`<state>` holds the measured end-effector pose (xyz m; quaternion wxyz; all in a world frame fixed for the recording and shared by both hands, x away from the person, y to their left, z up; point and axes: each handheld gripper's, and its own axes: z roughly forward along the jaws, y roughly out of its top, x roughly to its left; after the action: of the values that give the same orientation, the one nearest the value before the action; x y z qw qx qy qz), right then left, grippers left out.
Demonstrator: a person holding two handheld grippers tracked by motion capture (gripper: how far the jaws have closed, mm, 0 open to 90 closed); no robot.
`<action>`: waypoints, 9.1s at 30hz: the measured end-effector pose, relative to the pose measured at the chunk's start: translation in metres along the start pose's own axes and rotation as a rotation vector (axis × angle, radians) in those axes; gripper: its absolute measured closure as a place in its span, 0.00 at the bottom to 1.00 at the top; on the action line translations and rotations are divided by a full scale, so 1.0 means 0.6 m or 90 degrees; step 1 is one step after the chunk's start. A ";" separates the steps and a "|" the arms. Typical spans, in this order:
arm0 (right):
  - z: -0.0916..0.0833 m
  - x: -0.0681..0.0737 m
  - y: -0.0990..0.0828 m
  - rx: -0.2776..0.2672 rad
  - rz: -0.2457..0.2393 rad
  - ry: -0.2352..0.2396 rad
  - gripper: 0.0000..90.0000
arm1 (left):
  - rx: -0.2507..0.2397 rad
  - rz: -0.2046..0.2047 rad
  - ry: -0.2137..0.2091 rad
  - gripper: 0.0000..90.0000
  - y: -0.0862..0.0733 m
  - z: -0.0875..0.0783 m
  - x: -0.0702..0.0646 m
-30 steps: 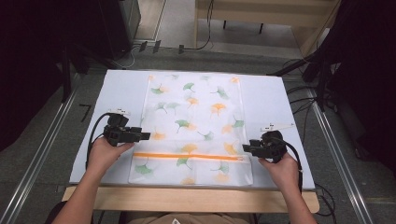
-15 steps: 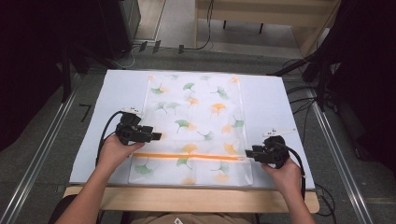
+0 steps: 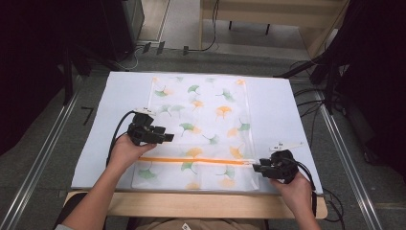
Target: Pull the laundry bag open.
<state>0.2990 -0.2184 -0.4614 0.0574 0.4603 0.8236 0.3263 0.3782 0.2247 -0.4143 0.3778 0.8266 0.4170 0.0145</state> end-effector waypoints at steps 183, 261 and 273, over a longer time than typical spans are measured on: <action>-0.018 0.057 0.060 -0.036 -0.093 0.084 0.96 | 0.068 0.183 -0.193 1.00 0.061 0.217 -0.255; -0.023 0.041 0.056 -0.043 -0.077 0.084 0.96 | 0.120 0.122 -0.171 1.00 0.048 0.189 -0.186; -0.024 0.036 0.055 -0.041 -0.064 0.077 0.96 | 0.112 0.102 -0.176 1.00 0.034 0.158 -0.152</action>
<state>0.3047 -0.1963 -0.4262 0.0386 0.3959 0.8365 0.3769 0.3646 0.0956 -0.4424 0.3550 0.8812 0.2936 -0.1057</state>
